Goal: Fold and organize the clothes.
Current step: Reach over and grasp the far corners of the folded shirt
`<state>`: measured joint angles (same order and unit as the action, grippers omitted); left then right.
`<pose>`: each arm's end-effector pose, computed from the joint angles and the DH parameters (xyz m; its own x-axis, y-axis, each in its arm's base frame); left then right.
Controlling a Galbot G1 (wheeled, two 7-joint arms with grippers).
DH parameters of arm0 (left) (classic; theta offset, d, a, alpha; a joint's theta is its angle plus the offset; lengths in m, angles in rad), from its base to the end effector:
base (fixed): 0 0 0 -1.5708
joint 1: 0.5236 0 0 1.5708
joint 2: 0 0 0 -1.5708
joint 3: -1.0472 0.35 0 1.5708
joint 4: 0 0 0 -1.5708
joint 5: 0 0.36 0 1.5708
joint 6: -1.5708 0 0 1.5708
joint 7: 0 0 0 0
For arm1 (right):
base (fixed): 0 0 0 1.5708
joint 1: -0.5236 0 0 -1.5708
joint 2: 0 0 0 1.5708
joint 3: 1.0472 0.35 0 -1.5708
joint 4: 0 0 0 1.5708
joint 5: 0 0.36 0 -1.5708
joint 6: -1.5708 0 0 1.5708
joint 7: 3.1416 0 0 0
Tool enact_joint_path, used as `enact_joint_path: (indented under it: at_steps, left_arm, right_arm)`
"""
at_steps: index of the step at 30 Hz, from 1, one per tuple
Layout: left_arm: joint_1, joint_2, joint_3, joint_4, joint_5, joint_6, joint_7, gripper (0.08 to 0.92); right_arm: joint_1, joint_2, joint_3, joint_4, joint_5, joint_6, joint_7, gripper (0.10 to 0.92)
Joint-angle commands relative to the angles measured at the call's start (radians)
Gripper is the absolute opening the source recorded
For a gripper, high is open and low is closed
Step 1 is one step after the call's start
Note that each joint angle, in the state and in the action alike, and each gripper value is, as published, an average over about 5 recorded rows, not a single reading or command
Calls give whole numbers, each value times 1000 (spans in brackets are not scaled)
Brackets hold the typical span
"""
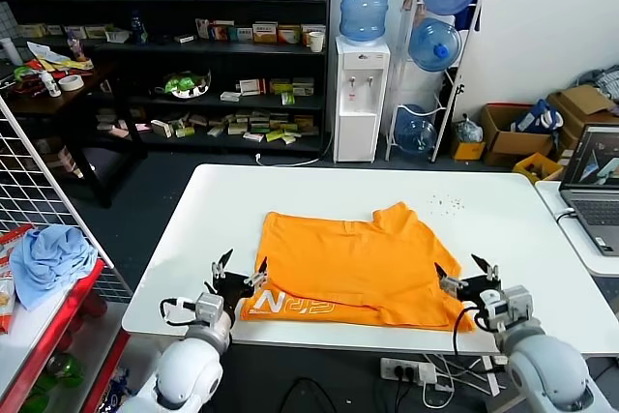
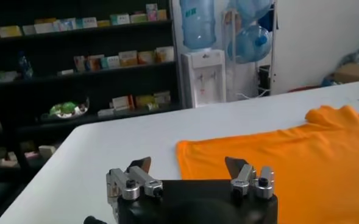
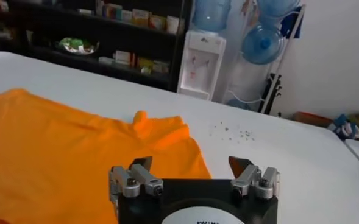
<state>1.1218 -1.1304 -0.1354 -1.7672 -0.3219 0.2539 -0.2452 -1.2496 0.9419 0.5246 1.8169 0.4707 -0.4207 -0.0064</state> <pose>0.3028 -0.0016 -0.3335 -0.9480 0.1570 0.2767 0.1971 0.9726 0.1233 0.2994 -0.1546 -0.2778 -0.9103 -0.0784 0.4064 -0.1471 0.9791 -0.1406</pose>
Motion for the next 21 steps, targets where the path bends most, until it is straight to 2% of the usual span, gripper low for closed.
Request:
enact_joint_path:
  at_steps: [1, 13, 21]
  left_arm:
    - [-208, -9, 42, 177, -38, -22, 9, 822]
    - [-442, -121, 135, 487, -118, 35, 30, 823]
    - [-502, -176, 133, 625, -108, 49, 39, 823]
  right_arm:
    - [193, -26, -24, -144, 64, -3, -41, 823]
    - [518, 60, -129, -510, 2, -84, -171, 823]
    - [620, 145, -166, -671, -69, -37, -226, 823]
